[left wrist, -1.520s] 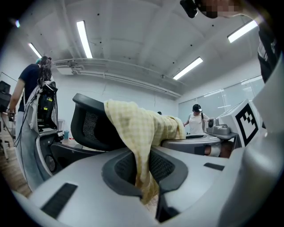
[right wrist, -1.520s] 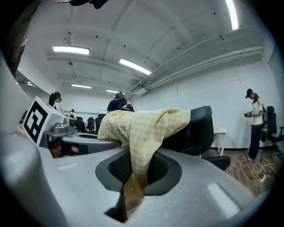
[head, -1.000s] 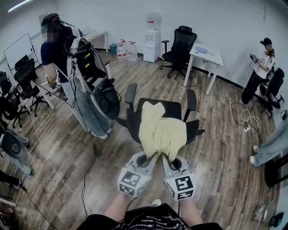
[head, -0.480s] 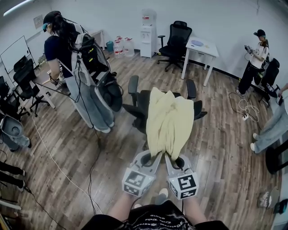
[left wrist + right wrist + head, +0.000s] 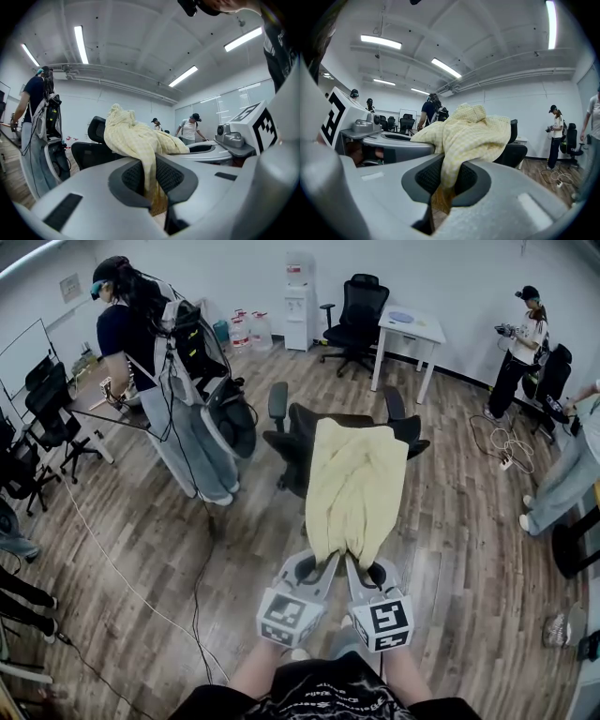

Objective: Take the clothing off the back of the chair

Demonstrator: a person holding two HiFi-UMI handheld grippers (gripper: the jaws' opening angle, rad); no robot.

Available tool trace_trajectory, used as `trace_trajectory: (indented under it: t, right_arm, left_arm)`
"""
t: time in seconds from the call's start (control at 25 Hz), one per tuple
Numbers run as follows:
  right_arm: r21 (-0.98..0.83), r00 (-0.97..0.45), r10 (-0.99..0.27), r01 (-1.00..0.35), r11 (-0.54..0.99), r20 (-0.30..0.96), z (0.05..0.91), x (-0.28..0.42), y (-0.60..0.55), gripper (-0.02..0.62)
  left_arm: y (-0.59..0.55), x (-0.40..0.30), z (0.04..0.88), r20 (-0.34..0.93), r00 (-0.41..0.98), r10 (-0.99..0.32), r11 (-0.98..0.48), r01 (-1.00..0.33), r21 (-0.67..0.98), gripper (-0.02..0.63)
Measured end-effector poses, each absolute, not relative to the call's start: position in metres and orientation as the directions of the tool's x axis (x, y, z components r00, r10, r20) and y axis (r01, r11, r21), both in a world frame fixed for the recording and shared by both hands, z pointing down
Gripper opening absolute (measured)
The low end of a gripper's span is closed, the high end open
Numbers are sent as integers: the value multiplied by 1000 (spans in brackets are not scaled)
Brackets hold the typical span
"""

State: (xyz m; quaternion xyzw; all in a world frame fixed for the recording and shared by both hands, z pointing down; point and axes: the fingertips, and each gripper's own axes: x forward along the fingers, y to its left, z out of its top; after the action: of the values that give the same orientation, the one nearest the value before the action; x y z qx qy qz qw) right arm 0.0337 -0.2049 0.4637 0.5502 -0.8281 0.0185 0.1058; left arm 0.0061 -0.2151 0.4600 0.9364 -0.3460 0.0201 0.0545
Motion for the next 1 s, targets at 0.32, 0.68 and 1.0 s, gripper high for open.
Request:
trace_trajectory:
  t: [0.32,0.68,1.0]
  right_arm:
    - [126,-372,-909,-909,398,189,457,17,-192,28]
    - [139,-386,-897,-897,420,218,462,-2,-192,28]
    - [136,-382,-908,-904,406,172,444,-9,-202,28]
  left_arm:
    - [-204,-10,451,41,751,-660,-746,-660,84,34]
    - [-205,-32,461,51,719,-694,-714,-695,81,34]
    - [-215,-40,438,1,688,-726,-687,-725,51,34]
